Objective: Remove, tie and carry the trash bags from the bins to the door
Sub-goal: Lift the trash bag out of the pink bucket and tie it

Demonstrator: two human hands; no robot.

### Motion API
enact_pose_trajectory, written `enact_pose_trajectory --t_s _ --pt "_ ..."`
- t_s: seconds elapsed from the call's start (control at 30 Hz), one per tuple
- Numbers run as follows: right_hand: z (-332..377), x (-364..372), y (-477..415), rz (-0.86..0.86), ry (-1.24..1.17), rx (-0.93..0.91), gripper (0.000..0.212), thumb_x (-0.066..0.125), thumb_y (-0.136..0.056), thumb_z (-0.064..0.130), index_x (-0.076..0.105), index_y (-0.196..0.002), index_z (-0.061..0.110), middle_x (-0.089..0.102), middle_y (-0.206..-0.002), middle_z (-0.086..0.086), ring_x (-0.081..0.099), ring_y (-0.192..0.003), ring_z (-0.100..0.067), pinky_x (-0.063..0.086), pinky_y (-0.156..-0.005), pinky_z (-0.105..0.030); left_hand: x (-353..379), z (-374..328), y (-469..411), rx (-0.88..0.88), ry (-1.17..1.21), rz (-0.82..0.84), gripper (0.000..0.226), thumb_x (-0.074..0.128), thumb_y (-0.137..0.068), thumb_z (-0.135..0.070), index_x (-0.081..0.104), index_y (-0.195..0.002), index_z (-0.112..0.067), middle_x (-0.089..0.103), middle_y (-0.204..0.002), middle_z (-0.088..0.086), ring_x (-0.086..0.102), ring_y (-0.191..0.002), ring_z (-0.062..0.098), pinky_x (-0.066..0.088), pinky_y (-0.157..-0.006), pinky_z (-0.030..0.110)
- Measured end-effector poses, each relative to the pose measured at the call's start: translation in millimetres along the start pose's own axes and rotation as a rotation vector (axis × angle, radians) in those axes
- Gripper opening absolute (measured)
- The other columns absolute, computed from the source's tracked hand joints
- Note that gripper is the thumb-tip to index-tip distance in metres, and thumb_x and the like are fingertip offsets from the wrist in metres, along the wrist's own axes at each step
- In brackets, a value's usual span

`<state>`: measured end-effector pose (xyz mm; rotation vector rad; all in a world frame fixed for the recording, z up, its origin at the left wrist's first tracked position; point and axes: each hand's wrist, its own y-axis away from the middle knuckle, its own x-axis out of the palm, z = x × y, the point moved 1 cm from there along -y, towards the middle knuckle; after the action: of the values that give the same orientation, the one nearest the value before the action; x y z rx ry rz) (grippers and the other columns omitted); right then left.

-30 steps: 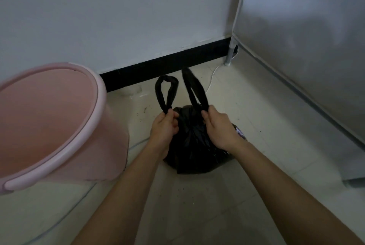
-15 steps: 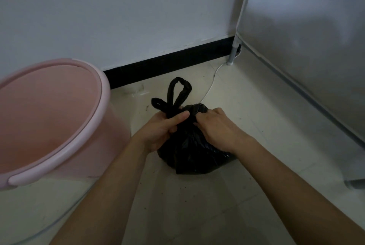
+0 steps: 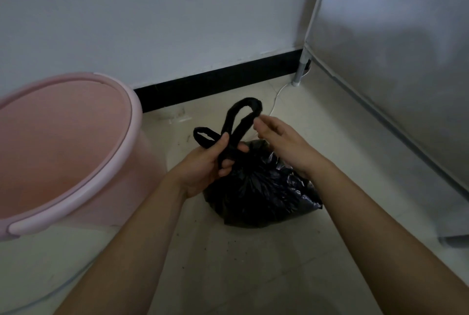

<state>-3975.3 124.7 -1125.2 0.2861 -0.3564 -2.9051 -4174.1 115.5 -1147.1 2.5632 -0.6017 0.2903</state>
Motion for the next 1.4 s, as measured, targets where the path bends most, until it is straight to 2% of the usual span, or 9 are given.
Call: enact_pose_trajectory --t_s 0.27,0.43,0.57,0.67,0.87,1.03,1.2,1.3,1.4 --pt "8.1 5.7 -7.7 -0.225 -0.64 0.073 0.041 0.039 -0.105 0.04 0.065 -0.107 0.009 0.075 -0.108 -0.007 0.068 -0.109 -0.024 0.049 -0.099 -0.04 7.4 -0.3 -0.1 -0.076 0.102 0.116 0.066 0.016 -0.102 -0.058 0.055 -0.135 -0.017 0.068 -0.097 0.011 0.058 -0.075 0.017 0.044 -0.077 0.031" --pt "13.1 5.2 4.7 -0.371 -0.946 0.129 0.045 0.034 -0.107 0.037 0.057 -0.083 0.008 0.073 -0.067 -0.002 0.069 -0.087 -0.022 0.053 -0.093 -0.041 7.6 0.4 -3.9 -0.044 0.314 0.044 0.06 0.016 -0.099 -0.063 0.047 -0.077 -0.017 0.065 -0.125 0.025 0.067 -0.102 0.028 0.037 -0.109 0.047" --pt "20.0 9.4 9.8 -0.379 -1.095 0.104 0.041 0.033 -0.108 0.035 0.049 -0.081 0.009 0.064 -0.057 -0.001 0.07 -0.071 -0.021 0.054 -0.091 -0.042 18.7 6.9 -2.7 0.026 0.266 -0.01 0.024 0.062 -0.091 -0.027 0.046 -0.079 -0.014 0.073 -0.1 0.015 0.069 -0.1 0.022 0.053 -0.093 0.036" --pt "20.6 10.8 9.5 -0.343 -1.295 0.062 0.038 0.036 -0.107 0.033 0.045 -0.076 0.014 0.039 -0.051 0.003 0.059 -0.049 -0.016 0.056 -0.084 -0.043 24.4 12.2 -2.2 0.092 0.218 -0.113 0.046 0.067 -0.083 0.007 0.033 -0.066 -0.019 0.066 -0.068 0.006 0.071 -0.101 0.021 0.054 -0.084 0.028" --pt "22.6 7.6 15.3 -0.174 -1.442 0.06 0.038 0.04 -0.103 0.029 0.045 -0.068 0.016 0.026 -0.05 0.008 0.028 -0.04 -0.008 0.051 -0.054 -0.026 14.0 2.5 -5.3 0.11 0.346 -0.175 0.049 0.072 -0.081 -0.002 0.032 -0.064 -0.025 0.066 -0.071 0.006 0.07 -0.082 0.018 0.057 -0.076 0.028" --pt "16.8 0.5 22.3 -0.003 -1.113 0.141 0.031 0.051 -0.092 0.032 0.042 -0.067 0.017 0.026 -0.046 0.004 0.035 -0.04 -0.012 0.053 -0.068 -0.032 11.3 -0.8 -3.9 0.156 0.335 -0.198 0.05 0.066 -0.082 0.007 0.03 -0.065 -0.024 0.059 -0.066 0.005 0.068 -0.07 0.019 0.058 -0.073 0.031" --pt "12.3 -25.9 21.8 -0.225 -0.368 0.128 0.029 0.057 -0.097 0.041 0.06 -0.087 0.014 0.059 -0.063 -0.002 0.07 -0.072 -0.024 0.061 -0.077 -0.044 -0.6 -4.6 1.7 0.216 0.182 -0.173 0.051 0.064 -0.079 0.016 0.03 -0.067 -0.021 0.05 -0.069 0.004 0.062 -0.072 0.022 0.058 -0.078 0.033" --pt "17.9 -32.9 18.7 -0.186 0.155 -0.136 0.012 0.065 -0.094 0.034 0.071 -0.102 0.027 0.07 -0.098 0.015 0.066 -0.096 -0.001 0.052 -0.094 -0.027 -1.9 -7.1 5.8 0.212 0.027 -0.125 0.051 0.063 -0.08 0.018 0.03 -0.069 -0.02 0.051 -0.074 0.007 0.061 -0.079 0.026 0.057 -0.079 0.033" --pt "18.0 -26.6 12.9 0.149 0.548 -0.188 0.035 0.066 -0.093 0.033 0.062 -0.128 0.037 0.056 -0.128 0.025 0.05 -0.118 0.008 0.033 -0.098 -0.009 2.6 -8.2 8.2 0.188 -0.074 -0.075 0.05 0.065 -0.079 0.017 0.032 -0.07 -0.019 0.058 -0.074 0.004 0.064 -0.079 0.023 0.054 -0.076 0.033"
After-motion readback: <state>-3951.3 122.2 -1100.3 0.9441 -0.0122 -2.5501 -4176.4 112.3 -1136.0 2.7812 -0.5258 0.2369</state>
